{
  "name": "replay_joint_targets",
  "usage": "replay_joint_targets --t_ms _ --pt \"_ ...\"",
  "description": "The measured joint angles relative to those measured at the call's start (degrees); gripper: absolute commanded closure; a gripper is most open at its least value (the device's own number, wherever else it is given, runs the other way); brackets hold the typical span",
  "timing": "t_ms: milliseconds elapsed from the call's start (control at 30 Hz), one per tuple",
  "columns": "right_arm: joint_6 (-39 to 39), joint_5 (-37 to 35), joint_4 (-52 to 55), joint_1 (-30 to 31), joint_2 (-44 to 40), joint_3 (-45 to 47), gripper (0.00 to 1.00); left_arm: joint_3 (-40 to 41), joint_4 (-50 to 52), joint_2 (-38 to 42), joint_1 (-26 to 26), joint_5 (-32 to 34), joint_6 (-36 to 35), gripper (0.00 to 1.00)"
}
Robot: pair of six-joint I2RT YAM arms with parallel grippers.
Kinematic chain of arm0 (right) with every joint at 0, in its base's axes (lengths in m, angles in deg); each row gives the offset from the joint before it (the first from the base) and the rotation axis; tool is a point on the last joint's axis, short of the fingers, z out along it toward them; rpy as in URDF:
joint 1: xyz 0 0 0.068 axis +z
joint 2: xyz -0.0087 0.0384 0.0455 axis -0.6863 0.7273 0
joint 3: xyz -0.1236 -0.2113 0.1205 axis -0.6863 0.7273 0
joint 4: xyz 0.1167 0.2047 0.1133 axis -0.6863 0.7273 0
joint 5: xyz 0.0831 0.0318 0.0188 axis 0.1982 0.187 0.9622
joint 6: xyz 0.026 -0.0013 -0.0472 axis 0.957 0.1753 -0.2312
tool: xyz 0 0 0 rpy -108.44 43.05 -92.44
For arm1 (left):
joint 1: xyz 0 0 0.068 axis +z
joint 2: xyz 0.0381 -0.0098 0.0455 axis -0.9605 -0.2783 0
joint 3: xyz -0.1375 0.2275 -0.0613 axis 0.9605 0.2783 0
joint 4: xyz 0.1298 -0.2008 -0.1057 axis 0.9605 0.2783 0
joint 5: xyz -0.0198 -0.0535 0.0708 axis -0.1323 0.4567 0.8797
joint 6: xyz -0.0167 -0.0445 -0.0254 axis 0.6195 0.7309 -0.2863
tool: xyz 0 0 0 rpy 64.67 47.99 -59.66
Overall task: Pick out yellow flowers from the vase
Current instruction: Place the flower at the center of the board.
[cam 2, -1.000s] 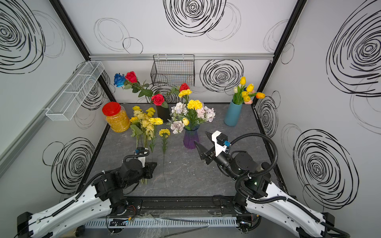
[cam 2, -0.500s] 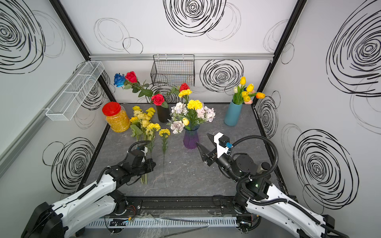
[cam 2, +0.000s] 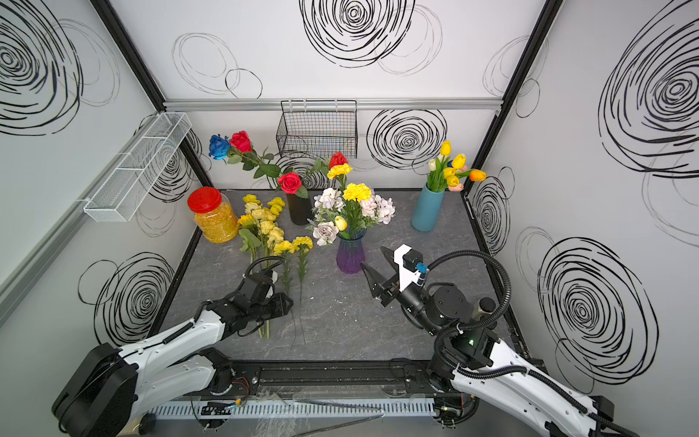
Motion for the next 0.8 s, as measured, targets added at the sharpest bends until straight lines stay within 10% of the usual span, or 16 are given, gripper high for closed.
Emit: replay_joint_targets --t_ms 367,800 --pt "0.0 -2.3 1.7 -0.1 -1.6 0.0 0.31 -8.7 10.7 14.2 -1.7 9.4 -3.3 0.49" --pt "2.5 -9.5 3.4 -0.7 -4.9 1.6 0.30 -47.9 10.4 -2.1 -29.2 24.2 -16.2 0.48"
